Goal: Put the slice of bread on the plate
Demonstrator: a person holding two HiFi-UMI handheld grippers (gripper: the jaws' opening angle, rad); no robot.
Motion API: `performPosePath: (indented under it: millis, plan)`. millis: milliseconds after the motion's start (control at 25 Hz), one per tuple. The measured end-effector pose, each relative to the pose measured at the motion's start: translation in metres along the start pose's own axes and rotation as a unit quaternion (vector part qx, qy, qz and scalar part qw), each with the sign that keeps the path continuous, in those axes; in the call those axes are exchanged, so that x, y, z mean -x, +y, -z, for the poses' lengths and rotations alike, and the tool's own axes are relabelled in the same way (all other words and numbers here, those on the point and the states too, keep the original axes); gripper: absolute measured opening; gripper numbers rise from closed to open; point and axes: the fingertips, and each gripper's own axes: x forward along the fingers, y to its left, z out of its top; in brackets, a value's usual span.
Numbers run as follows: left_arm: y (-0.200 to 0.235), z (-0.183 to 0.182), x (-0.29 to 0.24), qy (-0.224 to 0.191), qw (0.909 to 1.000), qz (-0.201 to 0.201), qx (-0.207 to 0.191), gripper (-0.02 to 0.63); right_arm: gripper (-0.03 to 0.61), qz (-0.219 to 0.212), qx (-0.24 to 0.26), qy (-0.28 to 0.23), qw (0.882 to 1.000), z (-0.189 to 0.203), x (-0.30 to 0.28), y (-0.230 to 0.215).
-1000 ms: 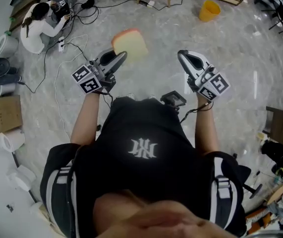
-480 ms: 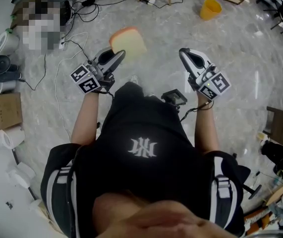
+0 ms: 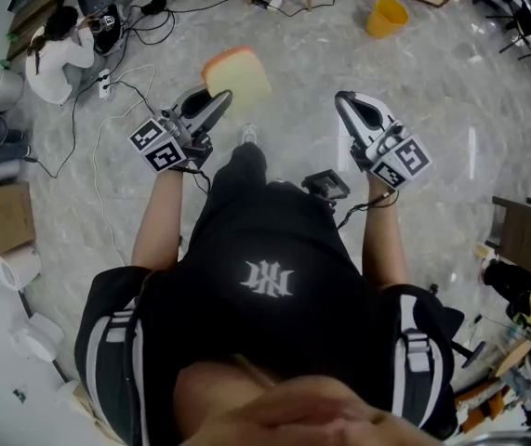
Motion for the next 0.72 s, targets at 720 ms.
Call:
performPosePath:
  millis: [720]
  plan:
    - [0.153, -0.058, -0.057, 0.006, 0.9988, 0.038, 0.030, 0.106, 0.003, 0.036, 0.004, 0.024, 0.999, -0.022, -0.132, -0.108]
